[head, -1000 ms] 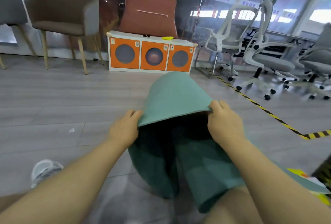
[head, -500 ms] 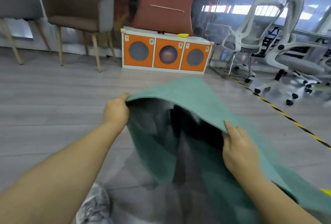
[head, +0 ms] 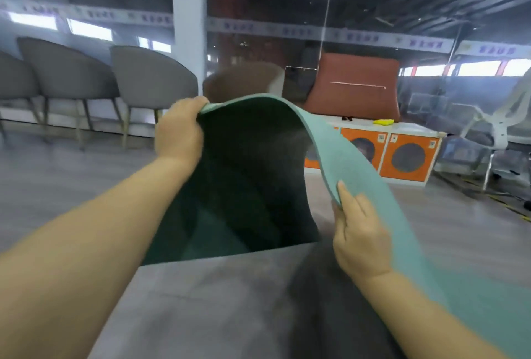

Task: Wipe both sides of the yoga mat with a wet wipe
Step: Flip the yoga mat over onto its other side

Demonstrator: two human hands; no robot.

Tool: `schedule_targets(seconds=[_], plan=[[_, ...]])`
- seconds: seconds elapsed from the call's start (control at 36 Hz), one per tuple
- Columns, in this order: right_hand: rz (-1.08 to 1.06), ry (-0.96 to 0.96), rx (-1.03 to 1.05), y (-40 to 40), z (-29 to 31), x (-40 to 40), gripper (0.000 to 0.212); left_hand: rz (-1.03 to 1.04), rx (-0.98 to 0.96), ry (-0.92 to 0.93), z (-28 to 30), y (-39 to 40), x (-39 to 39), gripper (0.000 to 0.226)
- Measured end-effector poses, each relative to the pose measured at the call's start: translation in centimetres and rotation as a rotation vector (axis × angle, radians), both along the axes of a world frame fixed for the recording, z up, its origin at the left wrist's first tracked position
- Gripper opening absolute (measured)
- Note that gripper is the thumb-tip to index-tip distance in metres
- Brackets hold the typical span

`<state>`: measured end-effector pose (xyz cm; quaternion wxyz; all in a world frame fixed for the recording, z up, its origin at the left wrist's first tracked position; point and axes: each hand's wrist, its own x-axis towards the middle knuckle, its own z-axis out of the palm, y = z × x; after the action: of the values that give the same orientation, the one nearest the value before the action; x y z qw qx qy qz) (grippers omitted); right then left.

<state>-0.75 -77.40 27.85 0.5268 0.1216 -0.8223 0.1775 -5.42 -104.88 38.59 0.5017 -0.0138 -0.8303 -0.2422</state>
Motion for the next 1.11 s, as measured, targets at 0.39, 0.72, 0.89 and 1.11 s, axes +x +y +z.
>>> schedule_targets(seconds=[0.39,0.72,0.89,1.11], plan=[[0.330,-0.232,0.250,-13.8,-6.9,0.0,0.043,0.087,-0.542,0.090,-1.3,-20.6,6.8,0.029],[0.333,-1.224,0.709,-19.7,-16.5,0.3,0.040,0.365,-0.520,-1.361,-21.3,-26.5,13.8,0.055],[0.318,-1.340,0.726,-19.9,-19.1,0.8,0.031,0.243,-0.453,-1.584,-26.3,-23.8,13.1,0.047],[0.159,-1.353,0.650,-13.3,-17.6,-1.5,0.028,0.090,-0.478,-1.576,-27.2,-17.6,9.4,0.037]])
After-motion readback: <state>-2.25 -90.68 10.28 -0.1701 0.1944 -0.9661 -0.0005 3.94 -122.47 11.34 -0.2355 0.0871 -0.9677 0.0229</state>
